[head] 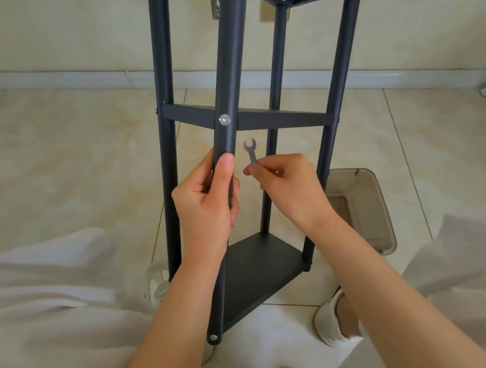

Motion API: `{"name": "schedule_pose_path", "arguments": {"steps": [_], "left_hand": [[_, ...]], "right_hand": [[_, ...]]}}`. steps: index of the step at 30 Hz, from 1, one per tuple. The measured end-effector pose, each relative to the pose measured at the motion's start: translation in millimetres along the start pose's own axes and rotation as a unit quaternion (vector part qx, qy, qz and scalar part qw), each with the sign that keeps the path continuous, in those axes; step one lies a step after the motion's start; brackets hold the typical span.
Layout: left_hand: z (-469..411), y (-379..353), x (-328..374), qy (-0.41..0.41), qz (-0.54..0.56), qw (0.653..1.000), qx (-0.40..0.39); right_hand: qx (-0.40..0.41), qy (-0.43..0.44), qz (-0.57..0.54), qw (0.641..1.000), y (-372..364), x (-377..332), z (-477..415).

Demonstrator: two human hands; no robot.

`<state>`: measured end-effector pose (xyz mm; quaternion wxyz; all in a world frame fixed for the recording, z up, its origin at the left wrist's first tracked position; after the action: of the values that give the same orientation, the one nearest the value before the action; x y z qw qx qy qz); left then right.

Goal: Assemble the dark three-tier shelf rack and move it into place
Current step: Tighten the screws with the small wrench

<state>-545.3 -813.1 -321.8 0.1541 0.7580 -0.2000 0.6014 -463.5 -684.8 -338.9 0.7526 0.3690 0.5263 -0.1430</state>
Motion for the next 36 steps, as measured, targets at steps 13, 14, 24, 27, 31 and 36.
{"name": "schedule_pose_path", "arguments": {"steps": [13, 14, 24, 27, 31, 36], "left_hand": [[-3.8, 18.8, -11.1, -0.001, -0.027, 0.999, 0.030], [-4.7, 19.9, -10.8, -0.001, -0.033, 0.999, 0.031], [-13.4, 33.0, -6.8, -0.016, -0.061, 0.997, 0.046], [-13.8, 32.7, -5.5, -0.023, -0.066, 0.996, 0.050], [-14.3, 31.9, -6.6, -0.023, -0.066, 0.996, 0.054], [-14.6, 31.7, -9.4, -0.024, -0.063, 0.997, 0.048]], "right_hand": [[0.003, 0.032, -0.083, 0.996, -24.4, -17.7, -9.3], [0.004, 0.035, -0.088, 0.995, -25.6, -19.9, -10.5], [-0.011, 0.091, -0.067, 0.993, -47.5, -37.1, -19.3], [0.007, 0.104, -0.066, 0.992, -47.3, -38.4, -21.7], [0.019, 0.108, -0.053, 0.993, -43.8, -42.0, -25.1], [0.023, 0.126, -0.071, 0.989, -34.8, -46.0, -27.6]]}}
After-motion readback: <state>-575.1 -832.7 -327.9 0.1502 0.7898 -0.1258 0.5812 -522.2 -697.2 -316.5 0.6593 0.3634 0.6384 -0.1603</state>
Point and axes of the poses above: each hand's wrist, its own z-axis away from the middle knuckle, its own y-axis out of the back of the hand, x = y × z, the point moved 10 cm from there along -z, towards the middle knuckle, and after that the axes turned 3 degrees about -y, right-handed, at the moved point
